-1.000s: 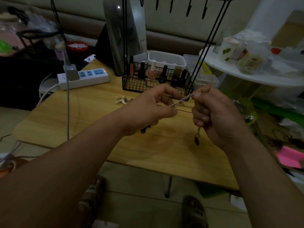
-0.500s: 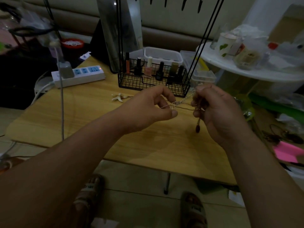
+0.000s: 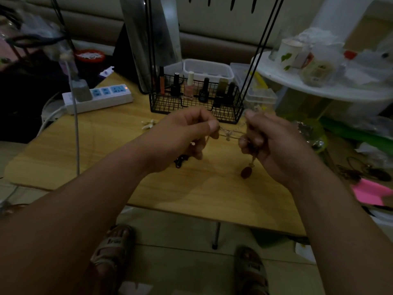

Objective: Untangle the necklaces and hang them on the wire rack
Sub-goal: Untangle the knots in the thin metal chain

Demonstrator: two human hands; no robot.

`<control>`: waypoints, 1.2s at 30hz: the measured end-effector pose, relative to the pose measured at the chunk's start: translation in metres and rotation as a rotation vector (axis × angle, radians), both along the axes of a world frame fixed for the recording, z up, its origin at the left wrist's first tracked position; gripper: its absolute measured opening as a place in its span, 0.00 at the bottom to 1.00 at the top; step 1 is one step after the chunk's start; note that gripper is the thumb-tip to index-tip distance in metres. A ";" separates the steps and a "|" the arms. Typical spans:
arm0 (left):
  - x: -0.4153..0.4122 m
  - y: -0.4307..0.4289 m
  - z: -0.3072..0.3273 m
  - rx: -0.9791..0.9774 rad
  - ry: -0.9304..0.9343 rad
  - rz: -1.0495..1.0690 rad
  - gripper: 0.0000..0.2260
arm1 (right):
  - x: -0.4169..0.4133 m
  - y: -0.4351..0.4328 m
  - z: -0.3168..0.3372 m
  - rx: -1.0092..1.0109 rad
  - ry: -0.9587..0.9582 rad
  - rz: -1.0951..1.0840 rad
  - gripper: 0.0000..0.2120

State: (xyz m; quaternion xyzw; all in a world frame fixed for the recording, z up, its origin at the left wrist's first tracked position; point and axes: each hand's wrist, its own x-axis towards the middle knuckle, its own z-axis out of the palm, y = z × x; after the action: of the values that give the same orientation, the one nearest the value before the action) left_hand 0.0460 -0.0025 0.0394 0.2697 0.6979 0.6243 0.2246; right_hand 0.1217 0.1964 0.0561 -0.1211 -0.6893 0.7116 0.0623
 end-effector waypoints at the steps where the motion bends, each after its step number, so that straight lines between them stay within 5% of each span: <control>1: -0.001 0.000 0.000 0.017 -0.013 0.005 0.05 | 0.001 0.000 -0.002 0.037 -0.023 0.042 0.08; 10: -0.003 0.001 0.001 0.041 -0.030 0.021 0.06 | 0.005 -0.002 -0.008 0.323 -0.018 0.268 0.09; 16: -0.003 -0.003 -0.002 -0.148 0.372 0.076 0.05 | 0.005 0.002 -0.006 0.261 -0.020 0.272 0.12; 32: 0.001 0.001 -0.013 -0.171 0.661 0.074 0.08 | 0.009 -0.011 -0.003 0.521 0.005 0.203 0.14; 36: 0.002 0.001 -0.014 -0.175 0.719 0.062 0.02 | 0.009 -0.013 -0.004 0.584 -0.003 0.194 0.14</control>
State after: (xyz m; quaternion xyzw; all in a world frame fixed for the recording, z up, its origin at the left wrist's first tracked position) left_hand 0.0478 -0.0020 0.0255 0.4305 0.7907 0.4341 -0.0319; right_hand 0.1308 0.1835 0.0518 -0.0327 -0.8732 0.4856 0.0254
